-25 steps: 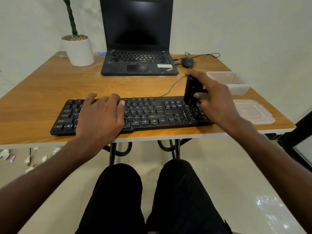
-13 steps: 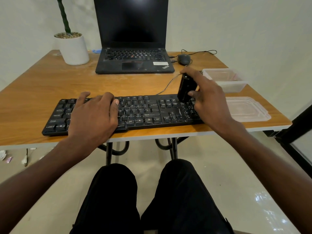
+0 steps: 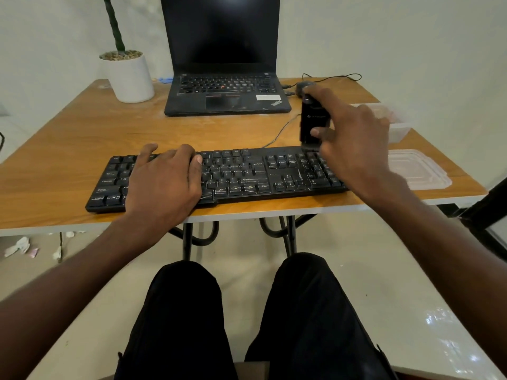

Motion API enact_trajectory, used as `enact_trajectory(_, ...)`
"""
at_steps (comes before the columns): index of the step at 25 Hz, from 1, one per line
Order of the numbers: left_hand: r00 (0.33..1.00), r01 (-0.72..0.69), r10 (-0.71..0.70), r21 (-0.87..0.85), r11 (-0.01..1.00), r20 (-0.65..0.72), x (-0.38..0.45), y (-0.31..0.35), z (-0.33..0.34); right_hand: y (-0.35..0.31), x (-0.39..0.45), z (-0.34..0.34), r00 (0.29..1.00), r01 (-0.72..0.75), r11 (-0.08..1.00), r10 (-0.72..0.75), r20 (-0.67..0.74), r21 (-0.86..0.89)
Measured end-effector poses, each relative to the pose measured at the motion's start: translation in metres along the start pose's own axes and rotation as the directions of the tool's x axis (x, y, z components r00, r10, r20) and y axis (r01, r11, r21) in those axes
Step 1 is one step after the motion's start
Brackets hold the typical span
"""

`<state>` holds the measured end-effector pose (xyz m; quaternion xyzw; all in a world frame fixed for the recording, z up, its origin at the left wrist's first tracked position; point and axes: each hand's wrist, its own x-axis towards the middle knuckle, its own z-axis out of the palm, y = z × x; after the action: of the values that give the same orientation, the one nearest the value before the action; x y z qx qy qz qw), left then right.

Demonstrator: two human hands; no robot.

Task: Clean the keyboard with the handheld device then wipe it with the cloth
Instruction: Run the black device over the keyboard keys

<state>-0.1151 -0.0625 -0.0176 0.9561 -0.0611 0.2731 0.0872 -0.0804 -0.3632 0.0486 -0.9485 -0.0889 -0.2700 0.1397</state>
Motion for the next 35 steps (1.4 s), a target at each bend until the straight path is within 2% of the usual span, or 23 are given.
enact_trajectory(2, 1.000, -0.007, 0.007, -0.007, 1.000, -0.007, 0.000, 0.001, 0.000, -0.005, -0.004, 0.003, 0.998, 0.003, 0.997, -0.008, 0.066, 0.081)
enact_trajectory(3, 1.000, -0.009, 0.009, -0.007, 1.000, -0.005, 0.000, 0.001, 0.000, -0.004, -0.004, 0.003, 0.996, 0.009, 0.999, -0.013, 0.094, 0.039)
enact_trajectory(5, 1.000, -0.007, 0.007, 0.000, 1.000, 0.002, 0.000, 0.001, 0.001, -0.001, -0.002, 0.001, 0.998, 0.030, 0.996, -0.025, 0.050, -0.087)
enact_trajectory(6, 1.000, -0.006, 0.006, 0.003, 1.000, 0.002, 0.000, 0.000, 0.000, 0.000, -0.002, 0.002, 0.999, 0.036, 0.998, -0.035, 0.029, -0.058)
enact_trajectory(8, 1.000, -0.004, 0.004, 0.006, 1.000, -0.003, 0.000, 0.001, -0.001, 0.003, -0.004, 0.005, 0.996, 0.031, 0.993, -0.040, 0.080, 0.114)
enact_trajectory(9, 1.000, -0.004, 0.004, 0.007, 1.000, -0.003, 0.000, 0.001, 0.000, 0.006, -0.004, 0.004, 0.994, 0.024, 0.993, -0.036, 0.104, 0.113)
enact_trajectory(12, 1.000, -0.010, 0.010, 0.005, 1.000, 0.000, 0.000, 0.001, 0.000, 0.022, 0.000, -0.009, 0.999, -0.031, 0.990, 0.037, 0.038, -0.140)
enact_trajectory(13, 1.000, -0.011, 0.011, 0.004, 1.000, -0.003, 0.000, 0.001, -0.001, 0.025, 0.000, -0.011, 0.998, -0.059, 0.988, 0.060, 0.003, -0.144)
enact_trajectory(16, 1.000, -0.015, 0.015, 0.005, 1.000, -0.009, 0.000, 0.000, 0.000, 0.024, -0.001, -0.007, 0.998, -0.059, 0.994, 0.057, 0.019, 0.096)
enact_trajectory(18, 1.000, -0.021, 0.021, 0.010, 1.000, -0.002, 0.001, 0.000, 0.001, 0.025, -0.002, -0.006, 0.998, -0.029, 0.999, 0.028, 0.055, 0.022)
enact_trajectory(21, 1.000, -0.021, 0.021, 0.018, 1.000, 0.006, 0.001, -0.002, -0.001, 0.032, -0.002, -0.011, 0.997, -0.071, 0.990, 0.070, -0.017, -0.125)
enact_trajectory(23, 1.000, -0.023, 0.023, 0.018, 1.000, 0.002, 0.001, -0.001, 0.000, 0.032, -0.004, -0.014, 0.998, -0.062, 0.993, 0.060, -0.019, -0.104)
enact_trajectory(26, 1.000, -0.030, 0.030, 0.011, 0.999, 0.000, 0.001, 0.000, 0.001, 0.026, -0.001, -0.019, 0.994, 0.000, 0.987, 0.018, 0.106, -0.159)
enact_trajectory(29, 1.000, -0.030, 0.030, 0.009, 1.000, -0.004, 0.000, -0.002, 0.002, 0.020, -0.002, -0.017, 0.996, 0.040, 0.993, -0.030, 0.088, -0.113)
enact_trajectory(31, 0.999, -0.035, 0.035, 0.010, 0.999, -0.011, 0.000, -0.002, 0.002, 0.023, -0.004, -0.017, 0.997, -0.007, 0.991, 0.018, 0.080, -0.136)
enact_trajectory(33, 0.999, -0.037, 0.037, 0.014, 0.999, -0.010, 0.001, -0.001, 0.003, 0.029, -0.004, -0.021, 0.996, -0.079, 0.969, 0.087, 0.023, -0.233)
enact_trajectory(35, 0.999, -0.041, 0.041, 0.017, 0.999, -0.014, 0.001, -0.002, 0.003, 0.030, -0.006, -0.023, 0.996, -0.088, 0.961, 0.085, -0.021, -0.262)
